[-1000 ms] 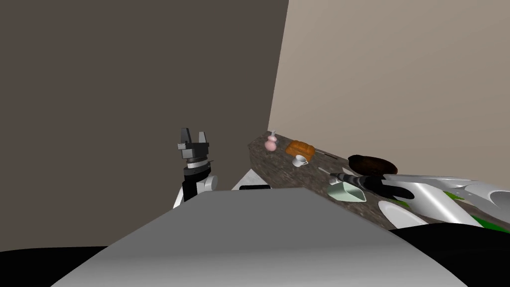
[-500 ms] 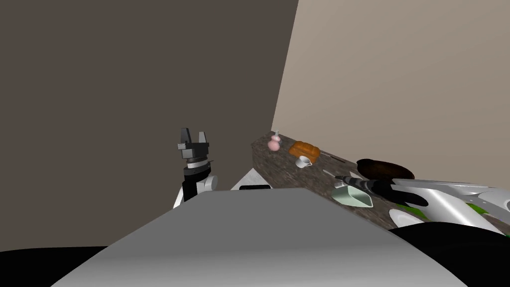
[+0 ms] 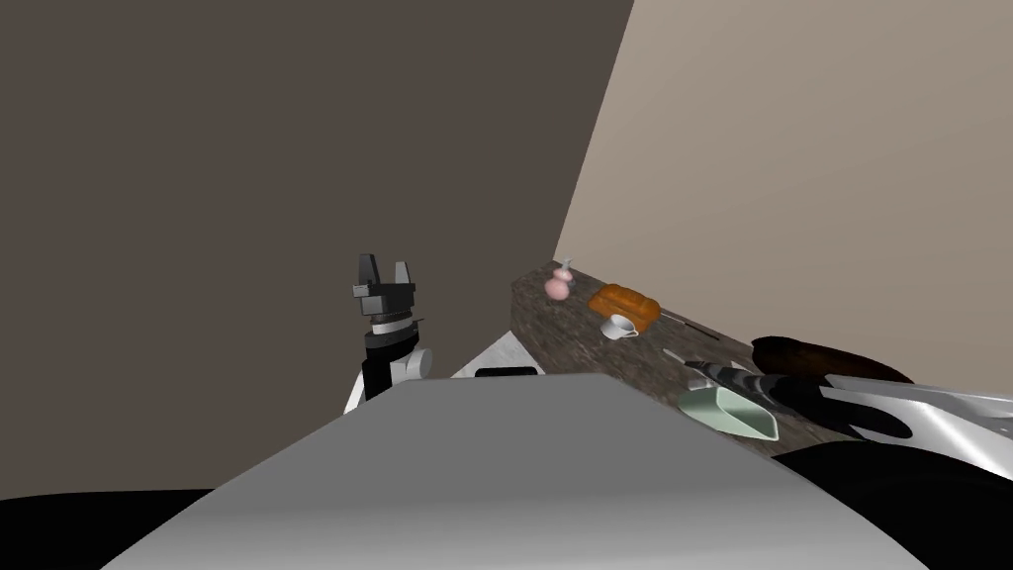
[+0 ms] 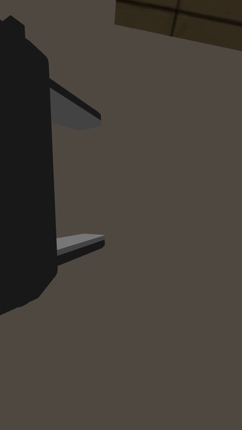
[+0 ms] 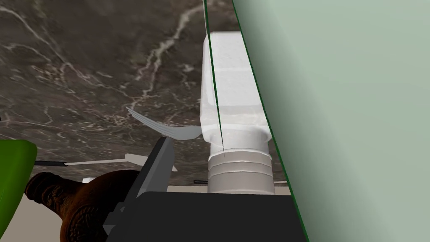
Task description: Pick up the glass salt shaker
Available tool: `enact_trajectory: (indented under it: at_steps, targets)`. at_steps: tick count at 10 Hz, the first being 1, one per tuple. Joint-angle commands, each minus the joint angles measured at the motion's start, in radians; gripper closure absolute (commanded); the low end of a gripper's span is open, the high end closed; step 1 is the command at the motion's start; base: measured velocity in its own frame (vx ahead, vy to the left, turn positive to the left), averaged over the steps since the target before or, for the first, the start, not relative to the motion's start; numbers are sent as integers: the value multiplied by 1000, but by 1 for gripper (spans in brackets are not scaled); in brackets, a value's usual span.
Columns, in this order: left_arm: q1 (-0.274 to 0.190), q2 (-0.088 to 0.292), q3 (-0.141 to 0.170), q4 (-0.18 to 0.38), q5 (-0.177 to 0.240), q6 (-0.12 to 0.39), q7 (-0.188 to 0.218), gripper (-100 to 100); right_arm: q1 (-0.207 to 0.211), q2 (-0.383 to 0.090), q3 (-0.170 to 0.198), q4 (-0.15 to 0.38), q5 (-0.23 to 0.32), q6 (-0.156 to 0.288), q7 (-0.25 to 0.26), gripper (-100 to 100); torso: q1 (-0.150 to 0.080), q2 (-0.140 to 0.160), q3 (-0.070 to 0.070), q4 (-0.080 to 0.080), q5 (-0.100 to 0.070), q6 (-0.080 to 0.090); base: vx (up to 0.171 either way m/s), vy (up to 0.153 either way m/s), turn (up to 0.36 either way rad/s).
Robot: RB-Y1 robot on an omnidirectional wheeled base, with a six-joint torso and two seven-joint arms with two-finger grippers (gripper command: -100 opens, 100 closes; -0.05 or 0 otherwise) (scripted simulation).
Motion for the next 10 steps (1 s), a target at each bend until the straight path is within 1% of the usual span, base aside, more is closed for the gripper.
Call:
enact_trajectory:
  at_steps: [1, 2, 3, 4, 5, 6, 7, 8, 9, 10]
  targets:
    - [0, 0, 0, 0, 0, 0, 0, 0, -50, 12, 50, 28, 12, 4, -18, -100, 0, 0, 0, 0, 0, 0, -31, 20, -14]
    - [0, 0, 0, 0, 0, 0, 0, 0, -87, 12, 86, 28, 12, 4, -18, -100, -2, -2, -1, 0, 0, 1, 1, 3, -28]
    - [0, 0, 0, 0, 0, 0, 0, 0, -105, 12, 110, 28, 12, 4, -18, -100, -3, -5, -3, -1, -1, 0, 11, -5, -1]
    - [0, 0, 0, 0, 0, 0, 0, 0, -79, 53, 107, 75, 8, -39, -34, -100, -3, -6, -3, -1, -1, 0, -53, 32, 329]
    - [0, 0, 0, 0, 0, 0, 0, 0, -79, 53, 107, 106, 8, -39, -34, -100, -2, -4, -3, -1, -2, -3, -78, 40, 277]
    - [0, 0, 0, 0, 0, 0, 0, 0, -52, 93, 104, 134, 4, -79, -51, -100, -3, -4, -2, -1, -4, -3, -103, 51, 316]
    - [0, 0, 0, 0, 0, 0, 0, 0, -52, 93, 104, 146, 4, -83, -51, -100, -3, -2, -2, -1, -4, -3, -76, 47, 270]
    - [0, 0, 0, 0, 0, 0, 0, 0, -52, 93, 104, 174, 4, -83, -51, -100, -3, -3, -2, -1, -4, -3, -23, 18, 45]
    - [0, 0, 0, 0, 0, 0, 0, 0, -52, 93, 104, 187, 4, -83, -51, -100, -5, -6, -3, -1, -4, -2, 3, 0, -39]
    - [0, 0, 0, 0, 0, 0, 0, 0, -26, 133, 102, 229, 0, -126, -67, -100, -6, -8, -4, -2, -4, -2, -49, 36, 355]
